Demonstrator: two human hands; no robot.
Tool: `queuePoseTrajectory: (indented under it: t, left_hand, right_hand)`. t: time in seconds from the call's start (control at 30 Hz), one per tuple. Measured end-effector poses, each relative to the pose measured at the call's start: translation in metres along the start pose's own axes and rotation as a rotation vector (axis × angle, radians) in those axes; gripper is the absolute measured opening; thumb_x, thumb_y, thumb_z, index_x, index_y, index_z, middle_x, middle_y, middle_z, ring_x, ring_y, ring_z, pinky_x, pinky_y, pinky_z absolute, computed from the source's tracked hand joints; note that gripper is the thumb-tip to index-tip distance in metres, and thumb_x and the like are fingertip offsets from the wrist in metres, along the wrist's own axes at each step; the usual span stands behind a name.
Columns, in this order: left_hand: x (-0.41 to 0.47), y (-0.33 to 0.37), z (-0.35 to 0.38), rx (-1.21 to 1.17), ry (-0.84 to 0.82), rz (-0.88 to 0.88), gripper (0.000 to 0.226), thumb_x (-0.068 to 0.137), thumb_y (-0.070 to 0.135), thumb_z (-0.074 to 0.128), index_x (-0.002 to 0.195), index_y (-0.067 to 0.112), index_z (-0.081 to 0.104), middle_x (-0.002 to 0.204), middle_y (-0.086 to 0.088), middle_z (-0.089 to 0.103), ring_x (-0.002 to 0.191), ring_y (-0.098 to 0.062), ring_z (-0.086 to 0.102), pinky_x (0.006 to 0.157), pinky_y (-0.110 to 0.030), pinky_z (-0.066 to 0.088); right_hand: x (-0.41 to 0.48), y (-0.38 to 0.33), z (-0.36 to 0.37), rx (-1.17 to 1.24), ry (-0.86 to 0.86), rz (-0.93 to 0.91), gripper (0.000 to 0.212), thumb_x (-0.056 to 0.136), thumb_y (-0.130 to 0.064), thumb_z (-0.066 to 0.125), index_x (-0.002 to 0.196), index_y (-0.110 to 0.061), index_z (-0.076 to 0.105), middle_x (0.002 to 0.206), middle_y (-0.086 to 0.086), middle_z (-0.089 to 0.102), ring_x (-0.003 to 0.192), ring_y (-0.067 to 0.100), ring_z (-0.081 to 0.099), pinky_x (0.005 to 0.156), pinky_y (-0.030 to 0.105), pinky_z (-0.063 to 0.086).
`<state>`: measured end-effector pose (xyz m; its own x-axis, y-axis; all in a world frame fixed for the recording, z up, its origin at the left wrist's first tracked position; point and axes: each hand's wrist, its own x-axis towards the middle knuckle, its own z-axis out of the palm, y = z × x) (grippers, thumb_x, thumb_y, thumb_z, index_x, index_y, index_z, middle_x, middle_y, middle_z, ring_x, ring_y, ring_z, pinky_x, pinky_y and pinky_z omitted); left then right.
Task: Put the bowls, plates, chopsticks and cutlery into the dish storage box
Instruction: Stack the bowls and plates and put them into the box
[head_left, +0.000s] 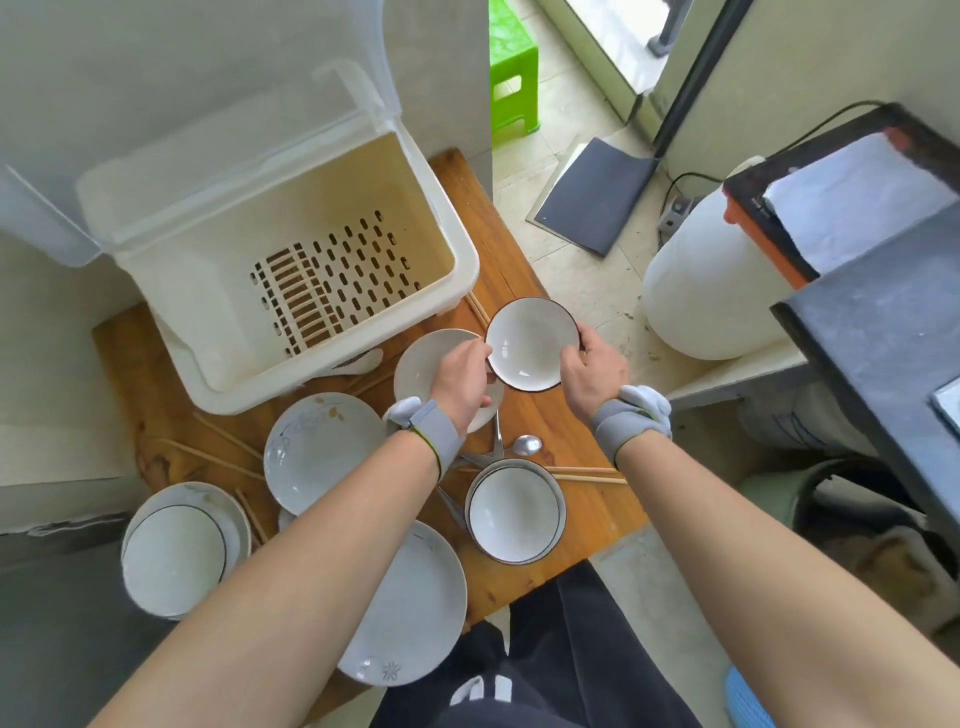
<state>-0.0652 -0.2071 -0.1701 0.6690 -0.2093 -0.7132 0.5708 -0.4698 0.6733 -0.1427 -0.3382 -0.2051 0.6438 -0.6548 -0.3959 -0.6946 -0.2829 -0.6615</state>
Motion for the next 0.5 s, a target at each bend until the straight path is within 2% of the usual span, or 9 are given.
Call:
queuePoseTrajectory:
  t: [0.1,0.23,0.33,0.4,0.5]
  left_hand:
    - [-0.030,-0.023,-0.015,-0.053,-0.008,0.055,0.028,0.094,0.022,0.040,0.112,0.021,0.062,0.110,-0.006,0.060,0.096,-0.022,0.056,0.061,-0.027,0.048]
    - [-0.067,-0.061,-0.031,-0.077,-0.021,0.068,0.036,0.092,0.022,0.040,0.119,0.015,0.062,0.111,-0.009,0.062,0.094,-0.024,0.057,0.061,-0.028,0.048]
    - [-0.100,-0.095,-0.042,-0.105,-0.044,0.054,0.033,0.089,0.020,0.041,0.110,0.008,0.063,0.094,-0.009,0.058,0.084,-0.024,0.052,0.065,-0.031,0.046]
    - [-0.113,-0.108,-0.040,-0.081,-0.053,0.034,0.027,0.091,0.017,0.042,0.107,0.009,0.062,0.092,-0.006,0.055,0.081,-0.022,0.049,0.067,-0.033,0.048]
    - [-0.134,-0.130,-0.042,-0.068,-0.066,0.018,0.016,0.092,0.012,0.044,0.082,0.017,0.055,0.085,-0.006,0.051,0.074,-0.021,0.048,0.073,-0.036,0.049]
  right_hand:
    - [-0.041,-0.002,0.003,-0.011,0.031,-0.041,0.047,0.089,-0.025,0.041,0.135,-0.024,0.054,0.114,0.004,0.068,0.100,0.028,0.061,0.088,0.039,0.052]
    - [-0.096,0.010,0.005,-0.057,0.011,-0.075,0.037,0.091,-0.022,0.045,0.125,-0.025,0.058,0.098,0.003,0.067,0.088,0.028,0.059,0.079,0.036,0.049]
    - [-0.139,0.023,0.011,-0.108,-0.017,-0.085,0.036,0.092,-0.019,0.047,0.126,-0.026,0.058,0.093,0.001,0.064,0.086,0.026,0.057,0.074,0.029,0.040]
    - [-0.152,0.035,0.014,-0.124,-0.020,-0.077,0.037,0.092,-0.018,0.048,0.127,-0.025,0.058,0.099,0.002,0.066,0.089,0.026,0.058,0.078,0.030,0.043]
    - [-0.166,0.054,0.023,-0.202,-0.088,-0.103,0.036,0.091,-0.018,0.048,0.125,-0.022,0.058,0.108,0.007,0.065,0.096,0.028,0.057,0.081,0.032,0.043]
